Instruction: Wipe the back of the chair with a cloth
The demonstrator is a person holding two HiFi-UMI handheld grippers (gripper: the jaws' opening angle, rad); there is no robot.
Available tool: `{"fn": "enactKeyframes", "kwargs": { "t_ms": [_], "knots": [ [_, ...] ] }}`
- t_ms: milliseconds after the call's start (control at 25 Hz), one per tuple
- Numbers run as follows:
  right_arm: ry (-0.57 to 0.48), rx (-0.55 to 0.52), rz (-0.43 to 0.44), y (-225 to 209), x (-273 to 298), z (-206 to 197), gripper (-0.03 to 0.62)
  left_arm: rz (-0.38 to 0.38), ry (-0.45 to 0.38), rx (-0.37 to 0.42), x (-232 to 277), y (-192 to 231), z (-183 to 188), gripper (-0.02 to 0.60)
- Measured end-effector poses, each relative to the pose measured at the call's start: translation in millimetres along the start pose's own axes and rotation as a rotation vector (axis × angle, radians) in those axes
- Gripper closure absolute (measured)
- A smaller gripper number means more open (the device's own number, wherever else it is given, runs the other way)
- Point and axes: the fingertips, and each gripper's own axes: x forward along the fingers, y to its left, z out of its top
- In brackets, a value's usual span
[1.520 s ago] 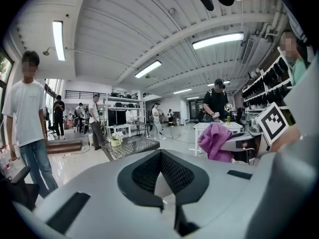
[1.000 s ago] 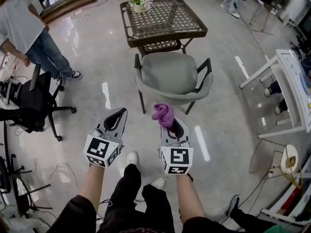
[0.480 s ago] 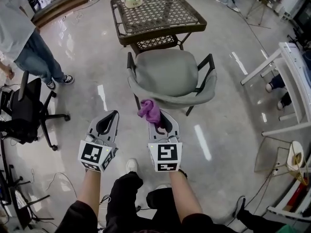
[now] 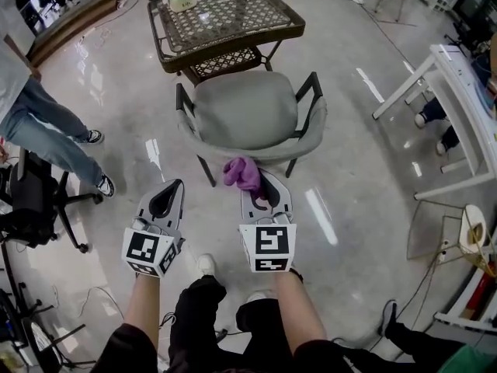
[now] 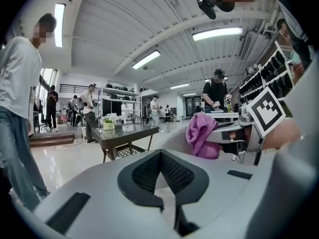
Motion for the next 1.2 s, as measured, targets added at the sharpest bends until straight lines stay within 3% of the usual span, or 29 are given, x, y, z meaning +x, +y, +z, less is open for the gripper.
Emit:
{"fn": "enactKeyframes", "kwargs": {
  "t_ms": [440, 800, 1000, 1200],
  "knots": [
    [-0.028, 0.038, -0.169, -103, -29, -22, 0.505, -0.086, -0.001, 0.038, 29, -44, -19, 0.572],
    [-0.067, 0.051, -0.292, -164, -27, -40, 0.505, -0.090, -0.035, 0.055, 42, -33, -51, 0.572],
    [-0.123, 0.041, -0.306, -149, -30, -57, 0.505, -0.066, -0.084, 0.057, 49, -13, -75, 0.572],
    [-0.142, 0.022, -0.234, -102, -40, -95, 0.505, -0.025, -0.125, 0.062, 48, 5, -97, 0.572]
  ]
}}
